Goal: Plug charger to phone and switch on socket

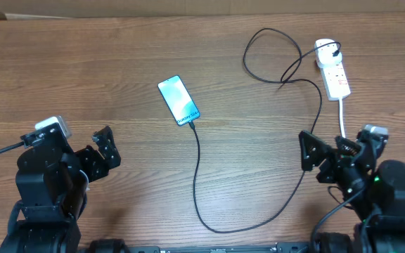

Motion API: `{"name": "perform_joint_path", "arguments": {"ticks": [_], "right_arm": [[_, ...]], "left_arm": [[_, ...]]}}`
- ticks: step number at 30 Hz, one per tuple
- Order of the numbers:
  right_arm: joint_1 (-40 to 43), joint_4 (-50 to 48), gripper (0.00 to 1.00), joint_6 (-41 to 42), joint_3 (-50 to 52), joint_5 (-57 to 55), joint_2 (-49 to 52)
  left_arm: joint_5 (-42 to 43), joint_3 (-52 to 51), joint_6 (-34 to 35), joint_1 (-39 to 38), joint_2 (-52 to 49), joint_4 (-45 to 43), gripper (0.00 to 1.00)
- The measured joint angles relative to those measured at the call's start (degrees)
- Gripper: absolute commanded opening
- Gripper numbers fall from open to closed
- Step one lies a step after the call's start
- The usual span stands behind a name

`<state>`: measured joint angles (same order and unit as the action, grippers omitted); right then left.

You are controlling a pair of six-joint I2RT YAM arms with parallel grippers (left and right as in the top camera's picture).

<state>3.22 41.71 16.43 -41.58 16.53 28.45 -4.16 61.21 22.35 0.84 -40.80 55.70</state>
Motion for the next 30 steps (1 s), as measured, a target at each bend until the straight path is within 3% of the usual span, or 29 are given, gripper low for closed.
{"name": "perform_joint_path", "arguments": {"ticks": [13,30], "right_arm": [[-1.0,-31.3,1.0,-0.2,24.5,6.4,-5.5],[-1.0,-34.4,1.0,-3.1,28.9,7.5,-14.9]], "left_arm": [[0.0,0.0,0.0,0.0,0.0,0.0,1.0],[0.0,0.0,0.0,0.0,0.0,0.0,1.0]]}}
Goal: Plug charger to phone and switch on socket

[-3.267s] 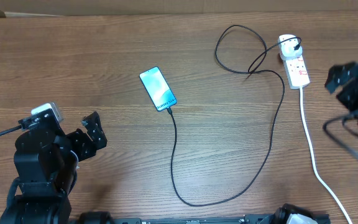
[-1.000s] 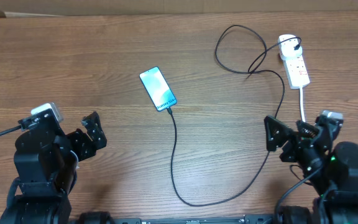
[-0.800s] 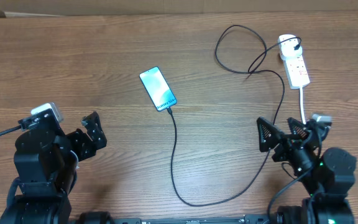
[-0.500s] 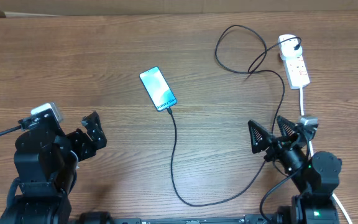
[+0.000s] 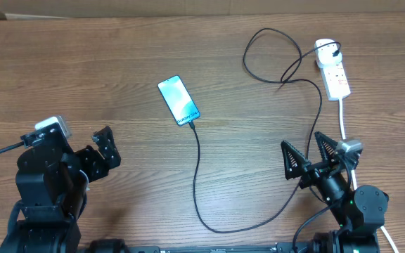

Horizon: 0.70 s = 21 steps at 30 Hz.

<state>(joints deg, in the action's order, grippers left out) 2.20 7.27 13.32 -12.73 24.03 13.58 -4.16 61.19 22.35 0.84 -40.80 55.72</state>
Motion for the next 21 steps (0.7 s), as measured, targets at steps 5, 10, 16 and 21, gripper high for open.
{"name": "perform_joint_path", "arguments": {"ticks": [5,10,16,21], "right_arm": [[0.0,-0.3,1.0,-3.6,0.1,-0.1,-3.2],[0.0,-1.6,1.0,-5.2,1.2,-1.7,-5.6],[0.0,-6.1,1.0,-5.9,4.1,-3.7,-7.3],[0.0,-9.8,1.0,-5.9,7.8,-4.8,-10.9]], "left_arm": [[0.0,0.0,0.0,0.0,0.0,0.0,0.99],[0.0,0.0,0.0,0.0,0.0,0.0,1.0],[0.0,0.0,0.0,0.0,0.0,0.0,1.0],[0.0,0.0,0.0,0.0,0.0,0.0,1.0]]}}
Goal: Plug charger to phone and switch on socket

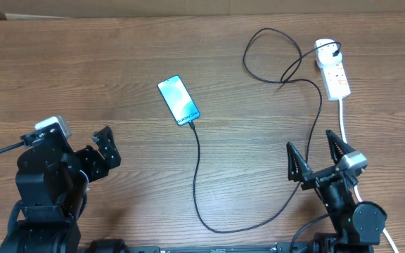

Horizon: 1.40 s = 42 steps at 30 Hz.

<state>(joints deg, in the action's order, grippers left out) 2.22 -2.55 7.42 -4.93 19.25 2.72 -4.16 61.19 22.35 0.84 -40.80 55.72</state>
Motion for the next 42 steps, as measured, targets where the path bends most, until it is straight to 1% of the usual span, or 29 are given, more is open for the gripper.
{"name": "perform_joint_path", "arguments": {"ticks": [4,13,21,26,38,42], "right_arm": [[0.0,-3.7,1.0,0.0,3.3,-0.3,-1.9],[0.0,-4.2,1.0,0.0,3.9,-4.1,-2.0],[0.0,0.5,1.0,0.0,3.9,-7.4,-2.0],[0.0,6.6,1.0,-0.9,3.9,-8.1,-2.0],[0.0,6.8,1.0,-1.8,3.9,-9.0,-2.0],[0.0,6.8,1.0,-5.7,3.9,-9.0,-2.0]], "left_arm": [[0.0,0.0,0.0,0.0,0.0,0.0,1.0],[0.0,0.0,0.0,0.0,0.0,0.0,1.0],[0.0,0.0,0.0,0.0,0.0,0.0,1.0],[0.0,0.0,0.0,0.0,0.0,0.0,1.0],[0.0,0.0,0.0,0.0,0.0,0.0,0.99],[0.0,0.0,0.0,0.0,0.0,0.0,0.99]]}}
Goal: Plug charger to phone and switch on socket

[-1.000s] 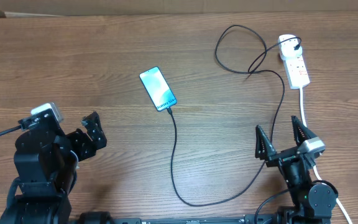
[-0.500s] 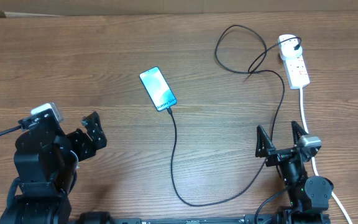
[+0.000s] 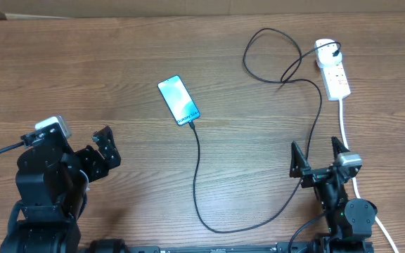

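Observation:
A phone (image 3: 178, 100) with a lit screen lies face up mid-table. The black charger cable (image 3: 198, 183) is plugged into its lower end, loops down and right, then runs up to the white socket strip (image 3: 333, 68) at the far right, where its plug sits. My left gripper (image 3: 101, 151) stays open at the near left, far from the phone. My right gripper (image 3: 318, 156) stands open at the near right, fingers pointing away from me, with the cable passing just left of it.
The socket strip's white lead (image 3: 346, 126) runs down the right side past the right gripper. A cardboard edge shows at the far left corner. The wooden table (image 3: 83, 70) spreads between phone and arms.
My right arm has drawn a little back toward me and straightened, its fingers now pointing straight up the table. The left arm, phone, cable and socket have not moved.
My right gripper was open low at the right edge, angled left. Then it stood further left with fingers spread toward the cable, then turned slightly right, and now sits squared near the table's front. The cable stayed plugged into the phone throughout.

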Motion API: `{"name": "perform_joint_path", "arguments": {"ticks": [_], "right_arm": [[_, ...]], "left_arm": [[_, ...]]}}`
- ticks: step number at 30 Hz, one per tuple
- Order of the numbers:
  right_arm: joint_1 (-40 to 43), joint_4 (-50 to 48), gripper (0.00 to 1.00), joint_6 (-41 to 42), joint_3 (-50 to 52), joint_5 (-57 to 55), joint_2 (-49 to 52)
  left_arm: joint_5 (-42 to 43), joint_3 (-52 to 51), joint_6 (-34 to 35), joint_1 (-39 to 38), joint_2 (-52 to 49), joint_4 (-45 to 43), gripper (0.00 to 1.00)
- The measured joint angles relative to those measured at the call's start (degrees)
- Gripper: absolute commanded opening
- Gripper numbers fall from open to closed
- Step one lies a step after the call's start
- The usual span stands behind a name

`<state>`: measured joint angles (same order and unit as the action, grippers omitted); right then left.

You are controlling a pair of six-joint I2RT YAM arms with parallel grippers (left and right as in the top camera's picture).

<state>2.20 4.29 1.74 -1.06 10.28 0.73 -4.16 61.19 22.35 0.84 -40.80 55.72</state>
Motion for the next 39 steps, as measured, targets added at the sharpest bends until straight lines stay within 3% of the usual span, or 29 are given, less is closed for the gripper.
{"name": "perform_joint_path", "arguments": {"ticks": [8,39], "right_arm": [[0.0,0.0,1.0,-5.6,0.0,0.0,0.0],[0.0,0.4,1.0,-3.0,0.0,-1.7,0.0]], "left_arm": [[0.0,0.0,0.0,0.0,0.0,0.0,1.0],[0.0,0.0,0.0,0.0,0.0,0.0,1.0]]}}
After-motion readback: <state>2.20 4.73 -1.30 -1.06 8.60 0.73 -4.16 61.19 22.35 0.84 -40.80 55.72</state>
